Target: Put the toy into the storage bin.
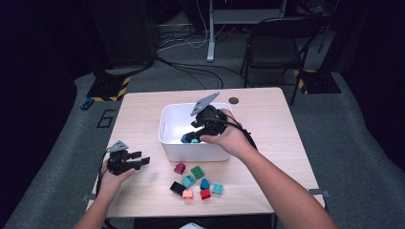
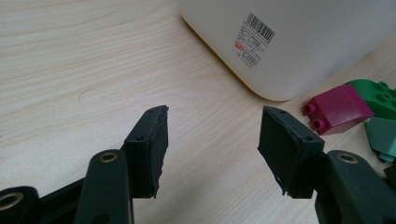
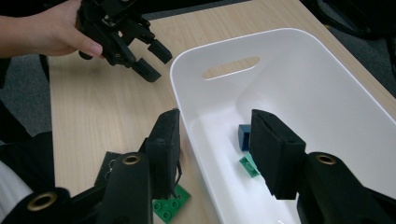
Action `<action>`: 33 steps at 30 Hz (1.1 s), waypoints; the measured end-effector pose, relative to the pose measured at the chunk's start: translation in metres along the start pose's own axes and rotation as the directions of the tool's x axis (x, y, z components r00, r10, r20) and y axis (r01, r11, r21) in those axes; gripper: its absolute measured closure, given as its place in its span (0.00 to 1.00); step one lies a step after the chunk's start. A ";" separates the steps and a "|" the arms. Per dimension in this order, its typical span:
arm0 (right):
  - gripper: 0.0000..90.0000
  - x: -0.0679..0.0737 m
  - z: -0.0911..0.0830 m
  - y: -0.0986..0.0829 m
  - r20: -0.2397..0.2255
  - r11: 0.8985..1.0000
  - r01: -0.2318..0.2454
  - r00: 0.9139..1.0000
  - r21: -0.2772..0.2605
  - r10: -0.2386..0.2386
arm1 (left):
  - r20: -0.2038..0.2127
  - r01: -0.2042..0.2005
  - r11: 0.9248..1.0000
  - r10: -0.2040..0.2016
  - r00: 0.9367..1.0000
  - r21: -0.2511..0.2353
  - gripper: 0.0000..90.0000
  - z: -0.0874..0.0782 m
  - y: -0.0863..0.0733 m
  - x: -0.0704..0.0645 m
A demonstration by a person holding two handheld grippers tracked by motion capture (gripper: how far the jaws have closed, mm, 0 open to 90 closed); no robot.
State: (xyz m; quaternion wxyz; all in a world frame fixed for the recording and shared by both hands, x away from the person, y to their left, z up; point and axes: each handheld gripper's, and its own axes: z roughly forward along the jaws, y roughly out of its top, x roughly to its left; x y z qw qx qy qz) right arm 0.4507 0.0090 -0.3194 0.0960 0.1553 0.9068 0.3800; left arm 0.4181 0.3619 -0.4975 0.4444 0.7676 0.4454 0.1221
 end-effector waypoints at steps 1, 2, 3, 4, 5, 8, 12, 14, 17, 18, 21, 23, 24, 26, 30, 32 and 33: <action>0.59 0.002 -0.001 -0.001 -0.003 1.000 0.000 1.000 -0.008 0.000 | 0.001 0.000 1.000 0.000 1.000 0.000 0.47 0.000 0.000 0.000; 0.59 0.004 -0.002 -0.003 -0.007 1.000 0.000 1.000 -0.009 0.000 | 0.000 -0.002 1.000 0.002 1.000 0.010 0.47 -0.001 0.000 0.000; 0.59 0.006 -0.003 -0.005 -0.011 1.000 -0.003 1.000 -0.017 0.003 | 0.001 -0.003 1.000 0.003 1.000 0.010 0.47 -0.001 0.000 0.000; 0.59 0.008 -0.003 -0.007 -0.014 1.000 -0.006 1.000 -0.019 0.006 | 0.001 -0.003 1.000 0.003 1.000 0.010 0.47 -0.001 0.000 0.000; 0.59 0.010 -0.004 -0.009 -0.014 1.000 -0.006 1.000 -0.024 0.006 | 0.000 -0.003 1.000 0.003 1.000 0.011 0.47 -0.001 0.000 0.000; 0.58 0.016 -0.006 -0.017 0.004 1.000 0.008 1.000 -0.027 -0.008 | 0.000 0.000 1.000 0.000 1.000 0.004 0.47 0.000 0.000 0.000; 0.58 0.024 -0.007 -0.030 0.024 0.999 0.017 1.000 -0.034 -0.016 | 0.003 0.000 1.000 0.000 1.000 0.010 0.47 -0.001 0.000 0.000; 0.58 0.026 -0.007 -0.037 0.020 0.999 0.011 1.000 -0.032 -0.010 | 0.000 -0.001 1.000 0.001 1.000 0.011 0.47 -0.001 0.000 0.000; 0.58 0.028 -0.006 -0.049 0.022 1.000 0.002 1.000 -0.025 -0.002 | 0.000 0.000 1.000 0.000 1.000 0.012 0.47 0.000 0.000 0.000; 0.58 0.029 -0.005 -0.052 0.023 1.000 -0.002 1.000 -0.022 0.002 | 0.000 -0.003 1.000 0.003 1.000 0.016 0.47 0.000 0.000 0.000; 0.58 0.032 -0.003 -0.065 0.030 1.000 -0.012 0.999 -0.014 0.012 | 0.002 -0.002 1.000 0.002 1.000 0.016 0.47 0.000 0.000 0.000; 0.58 0.033 -0.001 -0.072 0.022 1.000 -0.018 1.000 -0.019 0.018 | 0.002 -0.002 1.000 0.002 1.000 0.017 0.47 0.000 0.000 0.000; 0.58 0.034 0.000 -0.074 0.024 1.000 -0.021 0.999 -0.019 0.022 | 0.000 -0.005 1.000 0.005 1.000 0.019 0.47 0.000 0.000 0.000; 0.58 0.035 0.002 -0.080 0.023 0.999 -0.038 0.999 -0.019 0.039 | 0.001 -0.005 1.000 0.005 1.000 0.020 0.47 0.000 0.000 0.000; 0.58 0.037 0.008 -0.090 0.021 0.999 -0.049 0.999 -0.012 0.049 | -0.001 -0.001 1.000 0.001 1.000 0.019 0.47 0.000 0.000 0.000; 0.58 0.039 0.011 -0.094 0.023 0.999 -0.052 0.998 -0.009 0.052 | -0.001 -0.003 1.000 0.003 1.000 0.020 0.47 0.000 0.000 0.000; 0.58 0.039 0.012 -0.096 0.022 0.998 -0.055 0.998 -0.009 0.056 | -0.002 -0.003 1.000 0.003 1.000 0.021 0.47 0.000 0.000 0.000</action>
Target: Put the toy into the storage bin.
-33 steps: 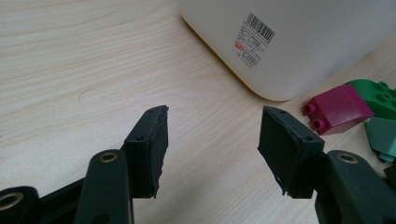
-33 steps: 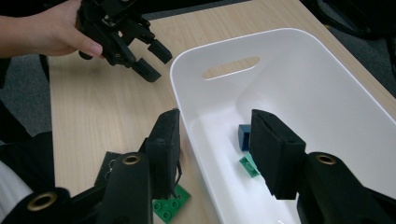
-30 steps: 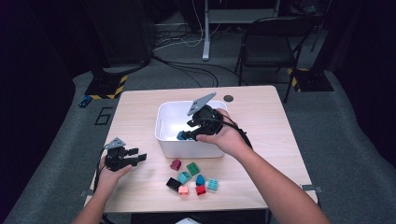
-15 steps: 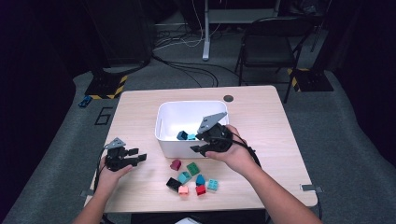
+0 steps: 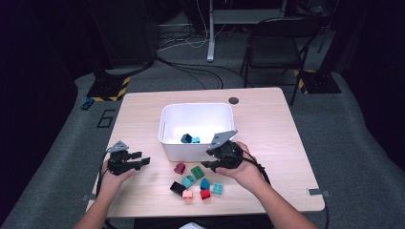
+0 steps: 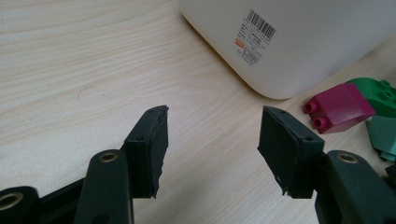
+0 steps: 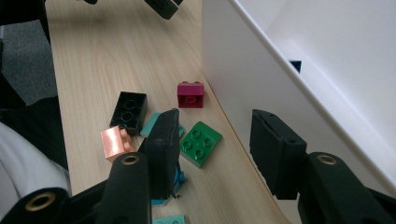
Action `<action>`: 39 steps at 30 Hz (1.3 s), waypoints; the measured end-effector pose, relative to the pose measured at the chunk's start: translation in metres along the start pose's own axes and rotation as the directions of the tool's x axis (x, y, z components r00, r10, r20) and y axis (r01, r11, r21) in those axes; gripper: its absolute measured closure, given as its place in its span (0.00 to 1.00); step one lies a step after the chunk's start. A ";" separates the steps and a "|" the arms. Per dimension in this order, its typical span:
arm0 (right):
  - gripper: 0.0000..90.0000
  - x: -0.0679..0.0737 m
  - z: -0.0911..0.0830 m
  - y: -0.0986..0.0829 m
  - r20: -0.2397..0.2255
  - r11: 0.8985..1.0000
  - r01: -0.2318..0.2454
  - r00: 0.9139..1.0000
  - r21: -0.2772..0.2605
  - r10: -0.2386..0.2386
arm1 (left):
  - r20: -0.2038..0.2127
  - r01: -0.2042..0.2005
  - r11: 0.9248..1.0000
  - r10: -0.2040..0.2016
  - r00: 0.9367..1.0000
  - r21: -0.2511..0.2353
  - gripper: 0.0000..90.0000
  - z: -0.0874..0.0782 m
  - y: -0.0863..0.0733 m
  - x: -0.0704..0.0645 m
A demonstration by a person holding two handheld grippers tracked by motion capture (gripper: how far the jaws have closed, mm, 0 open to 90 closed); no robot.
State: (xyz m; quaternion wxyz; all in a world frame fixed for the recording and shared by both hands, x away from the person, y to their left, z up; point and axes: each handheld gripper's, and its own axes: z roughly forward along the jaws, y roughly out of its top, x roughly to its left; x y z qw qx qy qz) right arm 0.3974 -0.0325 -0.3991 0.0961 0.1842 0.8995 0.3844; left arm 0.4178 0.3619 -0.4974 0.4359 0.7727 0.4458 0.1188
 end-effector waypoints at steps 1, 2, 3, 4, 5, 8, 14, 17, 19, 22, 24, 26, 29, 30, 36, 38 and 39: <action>0.58 0.001 0.002 -0.002 -0.002 1.000 -0.004 1.000 -0.001 0.004 | -0.001 0.000 1.000 0.000 1.000 -0.001 0.47 0.000 0.000 0.000; 0.58 0.001 0.003 -0.004 -0.004 1.000 -0.001 1.000 -0.004 0.001 | -0.001 -0.001 1.000 0.001 1.000 0.000 0.47 0.000 0.000 0.000; 0.58 0.002 0.005 -0.005 -0.005 1.000 -0.006 1.000 -0.002 0.006 | -0.001 -0.001 1.000 0.001 1.000 0.000 0.47 0.000 0.000 0.000; 0.58 0.002 0.007 -0.007 -0.008 1.000 -0.004 1.000 0.001 0.004 | 0.000 -0.001 1.000 0.001 1.000 0.000 0.47 0.000 0.000 0.000; 0.58 0.003 0.008 -0.008 -0.008 1.000 -0.004 1.000 0.001 0.004 | 0.000 0.000 1.000 0.000 1.000 -0.001 0.47 0.000 0.000 0.000; 0.58 0.005 0.013 -0.012 -0.012 1.000 -0.008 1.000 0.012 0.008 | 0.000 0.000 1.000 0.000 1.000 -0.001 0.47 0.000 0.000 0.000; 0.59 0.009 0.025 -0.022 -0.025 1.000 -0.001 1.000 0.027 0.002 | 0.001 0.002 1.000 -0.002 1.000 0.001 0.47 0.000 0.000 0.000; 0.59 0.013 0.031 -0.028 -0.033 0.999 -0.015 0.999 0.041 0.016 | -0.004 0.005 1.000 -0.005 1.000 -0.010 0.47 0.001 -0.001 -0.001; 0.59 0.016 0.036 -0.032 -0.040 0.999 -0.011 0.999 0.046 0.013 | -0.003 0.006 1.000 -0.006 1.000 -0.007 0.47 0.001 -0.001 -0.001; 0.59 0.019 0.042 -0.037 -0.051 0.999 -0.016 0.999 0.052 0.019 | -0.003 0.003 1.000 -0.003 1.000 -0.004 0.47 0.001 -0.001 -0.001; 0.59 0.020 0.046 -0.040 -0.058 0.998 -0.019 0.998 0.055 0.022 | -0.002 0.004 1.000 -0.004 1.000 0.003 0.47 0.000 0.000 -0.001; 0.59 0.022 0.049 -0.042 -0.062 0.998 -0.022 0.998 0.062 0.025 | 0.000 0.002 1.000 -0.002 1.000 0.007 0.47 0.000 0.000 -0.001; 0.59 0.024 0.053 -0.043 -0.069 0.998 -0.022 0.997 0.063 0.026 | -0.004 0.002 1.000 -0.002 1.000 -0.002 0.47 0.001 -0.001 -0.001; 0.59 0.024 0.054 -0.044 -0.071 0.998 -0.017 0.997 0.063 0.022 | -0.005 0.004 1.000 -0.004 1.000 -0.010 0.47 0.002 -0.001 -0.001; 0.58 0.027 0.063 -0.049 -0.089 0.996 -0.028 0.995 0.084 0.035 | 0.001 0.002 1.000 -0.002 1.000 0.008 0.47 0.001 0.000 0.000; 0.58 0.026 0.066 -0.052 -0.092 0.995 -0.033 0.995 0.090 0.042 | -0.003 0.002 1.000 -0.002 1.000 0.001 0.47 0.001 -0.001 -0.001; 0.58 0.027 0.068 -0.054 -0.093 0.995 -0.038 0.994 0.095 0.047 | -0.005 0.002 1.000 -0.002 1.000 0.000 0.47 0.001 -0.001 -0.001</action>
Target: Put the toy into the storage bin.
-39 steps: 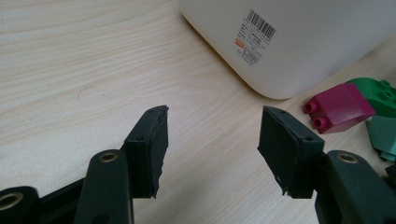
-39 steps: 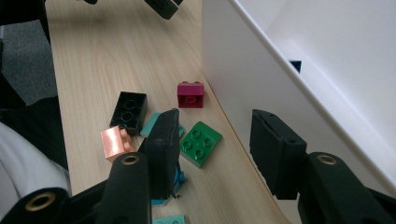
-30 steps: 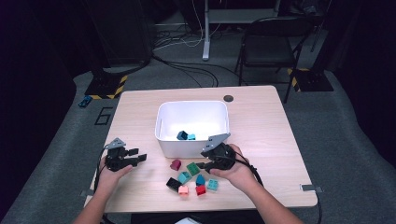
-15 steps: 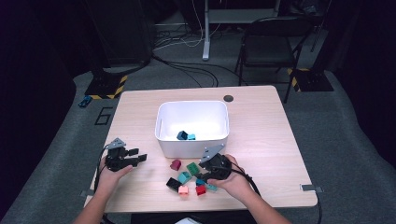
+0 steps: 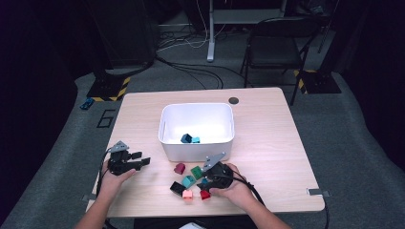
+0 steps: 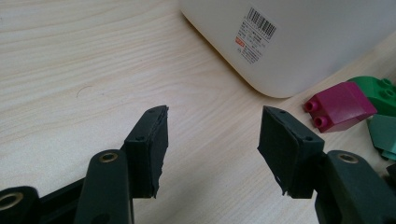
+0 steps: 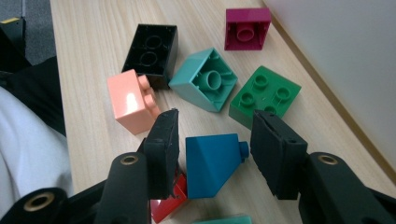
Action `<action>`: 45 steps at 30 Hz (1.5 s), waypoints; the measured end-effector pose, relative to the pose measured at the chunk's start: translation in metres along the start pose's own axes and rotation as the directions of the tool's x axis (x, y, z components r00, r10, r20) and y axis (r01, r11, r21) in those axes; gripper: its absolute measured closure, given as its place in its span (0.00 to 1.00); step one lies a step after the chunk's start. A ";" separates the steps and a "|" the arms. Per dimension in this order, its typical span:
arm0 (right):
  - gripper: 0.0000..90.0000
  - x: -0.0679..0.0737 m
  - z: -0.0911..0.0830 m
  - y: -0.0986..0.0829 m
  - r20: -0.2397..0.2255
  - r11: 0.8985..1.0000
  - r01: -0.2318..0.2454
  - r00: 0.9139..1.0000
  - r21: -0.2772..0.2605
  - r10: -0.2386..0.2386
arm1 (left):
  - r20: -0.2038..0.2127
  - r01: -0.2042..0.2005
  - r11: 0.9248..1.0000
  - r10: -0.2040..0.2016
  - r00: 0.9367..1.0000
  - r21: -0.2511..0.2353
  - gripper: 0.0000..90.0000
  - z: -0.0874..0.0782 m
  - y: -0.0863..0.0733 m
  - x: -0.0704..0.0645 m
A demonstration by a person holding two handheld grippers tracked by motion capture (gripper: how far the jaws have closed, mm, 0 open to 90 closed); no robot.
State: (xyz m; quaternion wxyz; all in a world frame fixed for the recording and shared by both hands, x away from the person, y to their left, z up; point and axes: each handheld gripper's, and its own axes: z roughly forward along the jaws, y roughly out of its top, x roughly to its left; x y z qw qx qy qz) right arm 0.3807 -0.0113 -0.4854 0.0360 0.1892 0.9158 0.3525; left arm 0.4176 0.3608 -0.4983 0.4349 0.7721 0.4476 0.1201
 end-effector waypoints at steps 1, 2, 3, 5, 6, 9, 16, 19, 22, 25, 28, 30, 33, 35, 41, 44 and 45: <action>0.58 -0.001 0.001 -0.001 0.003 1.000 0.004 1.000 0.003 -0.004 | -0.001 0.001 1.000 -0.001 1.000 -0.002 0.47 0.000 0.000 0.000; 0.58 -0.001 0.003 -0.002 0.007 1.000 0.006 1.000 0.006 -0.006 | -0.001 0.001 1.000 -0.001 1.000 -0.002 0.47 0.000 0.000 0.000; 0.58 -0.002 0.003 -0.003 0.005 1.000 -0.002 1.000 0.013 0.002 | -0.001 0.001 1.000 -0.001 1.000 -0.002 0.47 0.000 0.000 0.000; 0.58 -0.004 0.004 -0.004 0.008 1.000 -0.006 1.000 0.014 0.006 | -0.001 0.001 1.000 -0.001 1.000 -0.002 0.47 0.000 0.000 0.000; 0.58 -0.005 0.004 -0.005 0.008 1.000 -0.013 1.000 0.015 0.013 | -0.001 0.001 1.000 -0.001 1.000 -0.002 0.47 0.000 0.000 0.000; 0.59 -0.009 0.004 -0.008 0.019 1.000 -0.020 1.000 0.011 0.020 | 0.003 0.000 1.000 0.000 1.000 0.005 0.47 0.000 0.000 0.000; 0.61 -0.016 0.005 -0.013 0.022 0.999 -0.049 0.999 0.022 0.049 | 0.002 -0.002 1.000 0.002 1.000 0.001 0.47 0.000 0.000 0.000; 0.62 -0.018 0.004 -0.014 0.026 0.999 -0.050 0.998 0.020 0.049 | 0.004 -0.002 1.000 0.002 1.000 0.004 0.47 0.000 0.000 0.000; 0.62 -0.018 0.003 -0.013 0.023 0.998 -0.057 0.998 0.025 0.057 | 0.001 -0.002 1.000 0.002 1.000 0.001 0.47 0.000 0.000 0.000; 0.62 -0.019 0.001 -0.012 0.027 0.999 -0.048 0.999 0.022 0.047 | -0.002 0.001 1.000 -0.001 1.000 -0.002 0.47 0.000 0.000 0.000; 0.62 -0.018 -0.004 -0.008 0.033 0.999 -0.044 0.999 0.018 0.043 | 0.004 -0.002 1.000 0.002 1.000 0.007 0.47 -0.001 0.000 0.000; 0.62 -0.018 -0.007 -0.006 0.033 0.999 -0.038 0.999 0.013 0.038 | -0.001 0.001 1.000 -0.001 1.000 -0.002 0.47 0.000 0.000 0.000; 0.62 -0.018 -0.012 -0.001 0.032 1.000 -0.025 0.999 0.012 0.024 | 0.000 -0.002 1.000 0.002 1.000 -0.006 0.47 0.000 0.000 0.000; 0.62 -0.017 -0.015 0.001 0.035 1.000 -0.020 0.999 0.011 0.020 | -0.001 -0.003 1.000 0.003 1.000 -0.004 0.47 0.000 0.000 0.000; 0.62 -0.015 -0.023 0.007 0.028 1.000 -0.022 0.999 0.011 0.022 | 0.002 0.002 1.000 -0.002 1.000 -0.002 0.47 0.000 0.000 0.000; 0.62 -0.014 -0.027 0.011 0.024 1.000 -0.006 1.000 0.007 0.006 | 0.003 -0.002 1.000 0.002 1.000 0.002 0.47 0.000 0.000 0.000; 0.62 -0.014 -0.029 0.012 0.023 1.000 -0.008 1.000 0.004 0.008 | 0.003 -0.003 1.000 0.003 1.000 0.001 0.47 0.000 0.000 0.000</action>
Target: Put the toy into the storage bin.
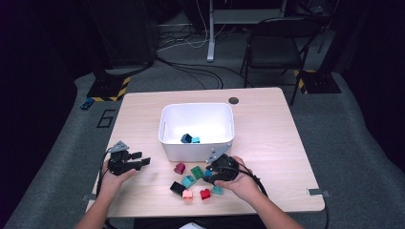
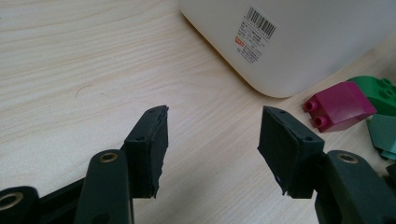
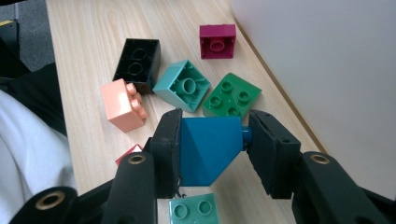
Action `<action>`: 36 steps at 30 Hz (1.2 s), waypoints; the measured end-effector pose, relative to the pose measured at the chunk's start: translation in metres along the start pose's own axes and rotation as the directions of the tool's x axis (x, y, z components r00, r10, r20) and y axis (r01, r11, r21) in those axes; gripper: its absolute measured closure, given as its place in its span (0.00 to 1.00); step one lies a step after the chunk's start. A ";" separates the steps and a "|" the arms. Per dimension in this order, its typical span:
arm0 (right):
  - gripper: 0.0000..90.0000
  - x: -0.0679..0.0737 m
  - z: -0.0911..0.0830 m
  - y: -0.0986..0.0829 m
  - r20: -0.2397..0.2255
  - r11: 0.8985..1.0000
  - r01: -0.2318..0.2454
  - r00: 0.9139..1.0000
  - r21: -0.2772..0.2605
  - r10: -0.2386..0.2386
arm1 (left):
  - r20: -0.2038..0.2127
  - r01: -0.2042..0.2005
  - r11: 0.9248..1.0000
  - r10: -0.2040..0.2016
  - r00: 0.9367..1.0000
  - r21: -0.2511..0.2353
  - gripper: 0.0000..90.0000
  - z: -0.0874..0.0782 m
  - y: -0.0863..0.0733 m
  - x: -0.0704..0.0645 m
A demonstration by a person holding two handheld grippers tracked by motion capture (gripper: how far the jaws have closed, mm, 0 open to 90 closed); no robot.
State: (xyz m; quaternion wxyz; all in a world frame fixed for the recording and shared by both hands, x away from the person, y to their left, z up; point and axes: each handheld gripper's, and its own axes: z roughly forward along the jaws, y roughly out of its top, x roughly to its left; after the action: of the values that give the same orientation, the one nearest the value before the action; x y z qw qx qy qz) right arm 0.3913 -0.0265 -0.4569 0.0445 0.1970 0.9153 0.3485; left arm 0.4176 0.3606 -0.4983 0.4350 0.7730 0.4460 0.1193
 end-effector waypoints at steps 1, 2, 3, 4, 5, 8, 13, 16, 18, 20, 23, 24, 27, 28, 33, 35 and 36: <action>0.62 0.000 -0.002 0.001 -0.002 1.000 0.002 1.000 0.003 -0.002 | 0.000 0.000 1.000 0.000 1.000 -0.001 0.47 0.000 0.000 0.000; 0.62 0.000 -0.004 0.003 -0.003 1.000 0.005 1.000 -0.001 -0.005 | 0.000 0.000 1.000 0.000 1.000 -0.001 0.47 0.000 0.000 0.000; 0.62 0.000 -0.005 0.004 -0.007 1.000 0.006 1.000 -0.001 -0.006 | -0.001 -0.002 1.000 0.002 1.000 -0.002 0.47 0.000 0.000 0.000; 0.62 0.001 -0.007 0.005 -0.010 1.000 0.005 1.000 -0.005 -0.005 | -0.001 -0.002 1.000 0.002 1.000 0.000 0.47 0.000 0.000 0.000; 0.62 0.000 -0.009 0.006 -0.012 1.000 0.005 1.000 -0.007 -0.005 | 0.000 0.000 1.000 0.000 1.000 0.001 0.47 0.000 0.000 0.000; 0.62 0.000 -0.014 0.010 -0.014 1.000 0.011 1.000 -0.009 -0.011 | 0.000 0.000 1.000 0.000 1.000 0.003 0.47 0.000 0.000 0.000; 0.62 0.000 -0.023 0.015 -0.016 1.000 0.003 1.000 -0.015 -0.003 | 0.000 0.000 1.000 0.000 1.000 0.002 0.47 0.000 0.000 0.000; 0.62 -0.001 -0.028 0.019 -0.018 1.000 0.006 1.000 -0.016 -0.007 | 0.000 0.000 1.000 0.000 1.000 0.003 0.47 0.000 0.000 0.000; 0.62 -0.002 -0.032 0.022 -0.022 1.000 0.012 1.000 -0.024 -0.012 | -0.001 0.001 1.000 -0.001 1.000 0.003 0.47 0.000 0.000 0.000; 0.62 -0.003 -0.036 0.025 -0.029 1.000 0.008 1.000 -0.028 -0.009 | 0.000 0.002 1.000 -0.002 1.000 0.002 0.47 0.001 0.000 0.000; 0.62 -0.003 -0.042 0.030 -0.027 0.999 0.008 1.000 -0.032 -0.009 | -0.001 0.002 1.000 -0.002 1.000 0.001 0.47 0.001 0.000 0.000; 0.62 -0.003 -0.044 0.032 -0.028 1.000 0.006 1.000 -0.030 -0.006 | -0.001 0.002 1.000 -0.002 1.000 0.001 0.47 0.001 0.000 0.000; 0.62 -0.004 -0.049 0.037 -0.033 0.999 0.009 0.999 -0.033 -0.010 | -0.001 0.002 1.000 -0.002 1.000 0.002 0.47 0.001 0.000 0.000; 0.62 -0.004 -0.050 0.038 -0.037 0.999 0.010 0.999 -0.039 -0.011 | -0.001 0.002 1.000 -0.002 1.000 0.002 0.47 0.001 0.000 0.000; 0.62 -0.004 -0.059 0.047 -0.047 0.999 0.004 0.999 -0.046 -0.006 | -0.003 0.000 1.000 0.000 1.000 0.002 0.47 0.001 0.000 0.001; 0.62 -0.005 -0.063 0.050 -0.046 0.999 0.007 0.999 -0.052 -0.009 | -0.003 -0.001 1.000 0.001 1.000 0.002 0.47 0.001 0.000 0.001; 0.62 -0.005 -0.066 0.053 -0.043 0.998 0.009 0.999 -0.055 -0.012 | -0.004 -0.001 1.000 0.001 1.000 0.002 0.47 0.001 0.000 0.001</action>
State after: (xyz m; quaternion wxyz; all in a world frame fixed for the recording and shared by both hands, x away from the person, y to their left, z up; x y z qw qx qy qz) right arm 0.3991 -0.0333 -0.3730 0.0316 0.1831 0.9073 0.3773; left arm 0.4183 0.3611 -0.4990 0.4333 0.7734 0.4467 0.1205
